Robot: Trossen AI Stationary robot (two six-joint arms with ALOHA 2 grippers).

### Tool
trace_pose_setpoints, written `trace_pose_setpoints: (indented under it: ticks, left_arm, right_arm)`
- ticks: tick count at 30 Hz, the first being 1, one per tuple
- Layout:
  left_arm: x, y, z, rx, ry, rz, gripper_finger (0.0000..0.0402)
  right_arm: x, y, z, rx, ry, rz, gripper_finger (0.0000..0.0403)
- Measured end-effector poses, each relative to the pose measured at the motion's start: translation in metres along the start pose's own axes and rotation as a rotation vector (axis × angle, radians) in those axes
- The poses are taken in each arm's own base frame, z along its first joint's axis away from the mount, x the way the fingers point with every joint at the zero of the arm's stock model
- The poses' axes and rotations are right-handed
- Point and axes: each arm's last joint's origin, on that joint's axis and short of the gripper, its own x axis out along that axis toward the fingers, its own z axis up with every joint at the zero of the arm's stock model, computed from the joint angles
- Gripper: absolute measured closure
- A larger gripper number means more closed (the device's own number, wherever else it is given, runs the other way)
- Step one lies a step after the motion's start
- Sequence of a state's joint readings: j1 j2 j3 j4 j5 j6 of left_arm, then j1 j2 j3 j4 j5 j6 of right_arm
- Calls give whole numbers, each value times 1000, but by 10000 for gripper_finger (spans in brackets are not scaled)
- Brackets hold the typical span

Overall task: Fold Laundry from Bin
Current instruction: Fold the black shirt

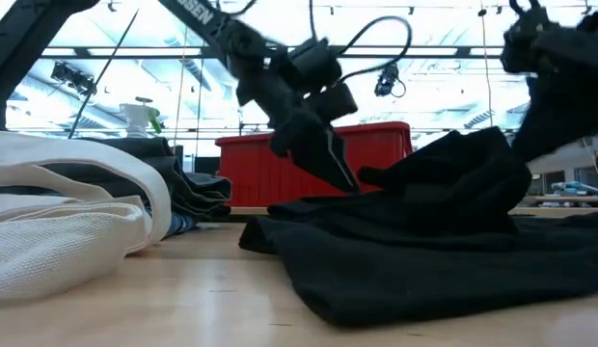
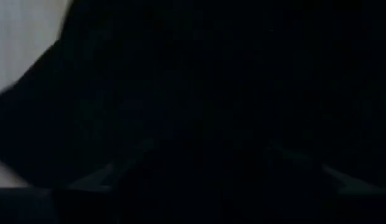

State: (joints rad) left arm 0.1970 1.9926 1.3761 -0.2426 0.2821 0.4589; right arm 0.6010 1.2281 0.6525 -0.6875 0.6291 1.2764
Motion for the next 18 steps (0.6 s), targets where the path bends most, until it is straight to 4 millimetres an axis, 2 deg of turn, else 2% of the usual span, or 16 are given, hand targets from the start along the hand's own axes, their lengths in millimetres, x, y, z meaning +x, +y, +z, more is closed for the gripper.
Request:
trace_pose_setpoints:
  ticks: [5,10,15,18]
  left_arm:
    - [1,17,-21,-50,-43,61,137]
    - [5,13,-28,-38,-74,74,143]
    - [5,13,-29,-67,-56,78,143]
    - [5,14,-31,-95,-44,79,143]
  right_arm:
    - [1,11,22,-115,-139,106,252]
    - [22,34,47,-278,-315,134,252]
    - [48,52,74,-427,-268,22,252]
    - [55,69,87,-525,-217,-49,247]
